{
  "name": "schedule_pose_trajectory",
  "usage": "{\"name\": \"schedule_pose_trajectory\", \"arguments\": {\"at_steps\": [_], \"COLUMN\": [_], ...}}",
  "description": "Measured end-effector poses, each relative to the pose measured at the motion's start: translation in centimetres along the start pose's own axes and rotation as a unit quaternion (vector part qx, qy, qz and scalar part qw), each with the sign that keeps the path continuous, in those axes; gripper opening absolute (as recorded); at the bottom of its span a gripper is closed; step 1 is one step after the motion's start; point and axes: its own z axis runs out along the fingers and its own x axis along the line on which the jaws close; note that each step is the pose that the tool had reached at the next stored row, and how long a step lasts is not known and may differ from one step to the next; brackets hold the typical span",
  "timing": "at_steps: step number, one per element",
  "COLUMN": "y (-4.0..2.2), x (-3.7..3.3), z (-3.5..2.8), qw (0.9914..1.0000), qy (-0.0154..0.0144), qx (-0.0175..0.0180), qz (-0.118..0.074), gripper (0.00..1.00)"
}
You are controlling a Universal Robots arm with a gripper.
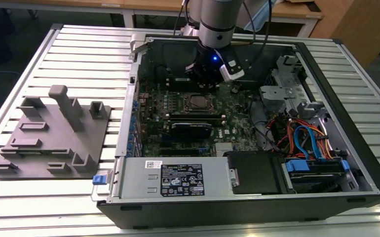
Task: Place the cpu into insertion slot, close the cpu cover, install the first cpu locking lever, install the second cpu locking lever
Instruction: 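Install the first cpu locking lever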
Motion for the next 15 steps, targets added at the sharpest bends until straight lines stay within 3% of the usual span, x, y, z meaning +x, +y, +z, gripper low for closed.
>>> {"name": "schedule_pose_trajectory", "arguments": {"at_steps": [3, 6, 12, 15], "y": [0.03, 0.05, -0.68, -0.73], "x": [-0.01, -0.01, 0.0, 0.0], "z": [-0.17, -0.9, -0.95, -0.94], "qw": [1.0, 1.0, 1.0, 1.0], "qy": [-0.0003, -0.0001, -0.0001, -0.0001], "qx": [-0.0018, -0.0017, -0.0016, -0.0017], "qz": [0.0, 0.0, 0.0, 0.0], "gripper": [0.1, 0.1, 0.1, 0.1]}}
